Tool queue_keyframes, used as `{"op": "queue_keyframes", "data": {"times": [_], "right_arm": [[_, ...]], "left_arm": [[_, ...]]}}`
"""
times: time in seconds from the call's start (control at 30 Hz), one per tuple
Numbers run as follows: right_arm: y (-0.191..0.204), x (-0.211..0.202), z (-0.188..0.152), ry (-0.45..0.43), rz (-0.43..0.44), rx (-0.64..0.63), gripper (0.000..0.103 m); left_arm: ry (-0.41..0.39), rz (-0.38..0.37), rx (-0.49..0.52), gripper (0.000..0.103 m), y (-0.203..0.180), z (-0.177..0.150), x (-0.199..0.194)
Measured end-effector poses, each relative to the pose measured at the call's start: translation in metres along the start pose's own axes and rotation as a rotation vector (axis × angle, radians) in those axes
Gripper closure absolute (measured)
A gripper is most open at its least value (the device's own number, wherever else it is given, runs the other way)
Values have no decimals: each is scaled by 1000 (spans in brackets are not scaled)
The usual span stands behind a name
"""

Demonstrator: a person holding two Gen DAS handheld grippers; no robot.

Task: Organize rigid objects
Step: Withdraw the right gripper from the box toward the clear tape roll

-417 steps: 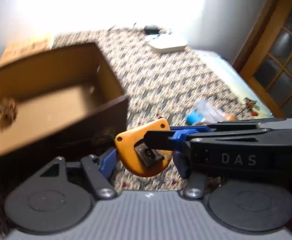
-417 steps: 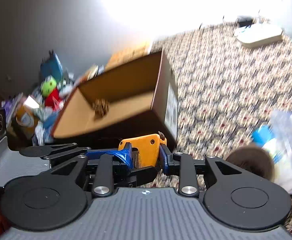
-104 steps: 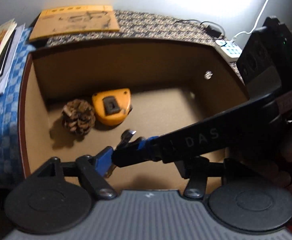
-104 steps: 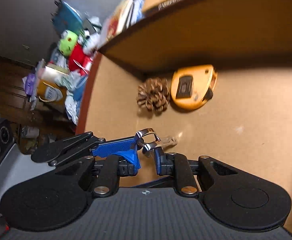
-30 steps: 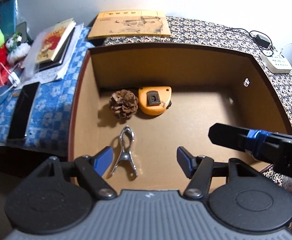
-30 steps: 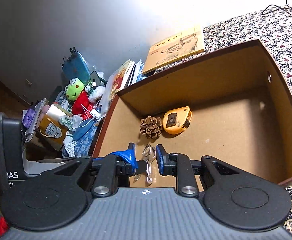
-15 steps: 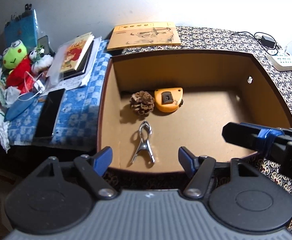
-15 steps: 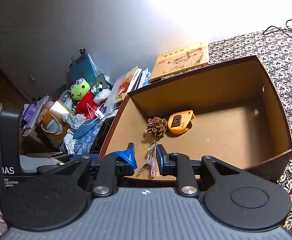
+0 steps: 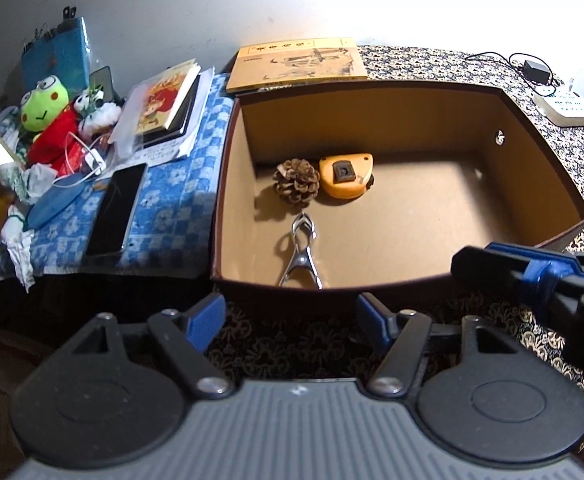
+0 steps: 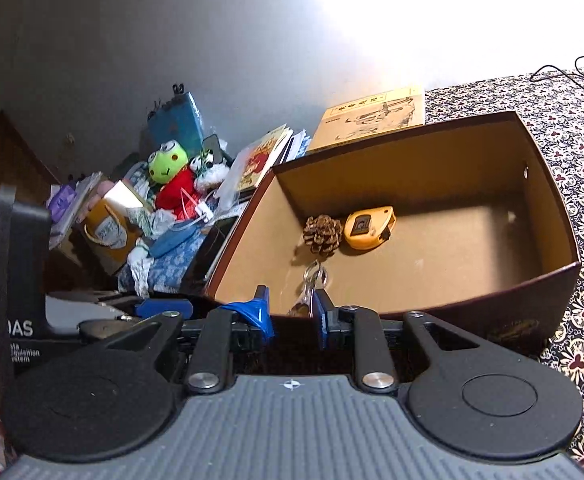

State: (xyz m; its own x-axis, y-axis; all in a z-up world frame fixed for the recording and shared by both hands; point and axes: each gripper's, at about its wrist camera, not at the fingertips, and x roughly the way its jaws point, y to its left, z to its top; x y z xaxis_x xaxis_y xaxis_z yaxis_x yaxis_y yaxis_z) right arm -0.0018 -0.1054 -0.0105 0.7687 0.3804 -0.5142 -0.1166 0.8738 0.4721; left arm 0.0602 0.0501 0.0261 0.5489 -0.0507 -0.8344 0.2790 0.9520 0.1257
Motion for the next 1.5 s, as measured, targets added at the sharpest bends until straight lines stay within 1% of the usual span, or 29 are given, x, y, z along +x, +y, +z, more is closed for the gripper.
{"op": "queue_keyframes", "data": {"times": [0.1, 0.23, 0.33, 0.63, 0.9, 1.5], "right_arm": [[4, -2, -6, 5, -6, -17, 98], [5, -3, -13, 18, 3, -7, 98], [6, -4, -18, 24, -15, -6, 98], [-4, -6, -31, 36, -64, 37, 98], [-20, -6, -42, 73, -90, 104, 98], [-33, 4, -44, 122, -86, 170, 99]], "left_arm": [[1, -1, 5, 36, -1, -5, -2], [6, 2, 12, 36, -4, -10, -2], [17, 7, 13, 36, -6, -14, -1], [47, 15, 28, 36, -11, -26, 7], [98, 5, 26, 36, -12, -33, 19], [158, -19, 52, 36, -23, -35, 41]]}}
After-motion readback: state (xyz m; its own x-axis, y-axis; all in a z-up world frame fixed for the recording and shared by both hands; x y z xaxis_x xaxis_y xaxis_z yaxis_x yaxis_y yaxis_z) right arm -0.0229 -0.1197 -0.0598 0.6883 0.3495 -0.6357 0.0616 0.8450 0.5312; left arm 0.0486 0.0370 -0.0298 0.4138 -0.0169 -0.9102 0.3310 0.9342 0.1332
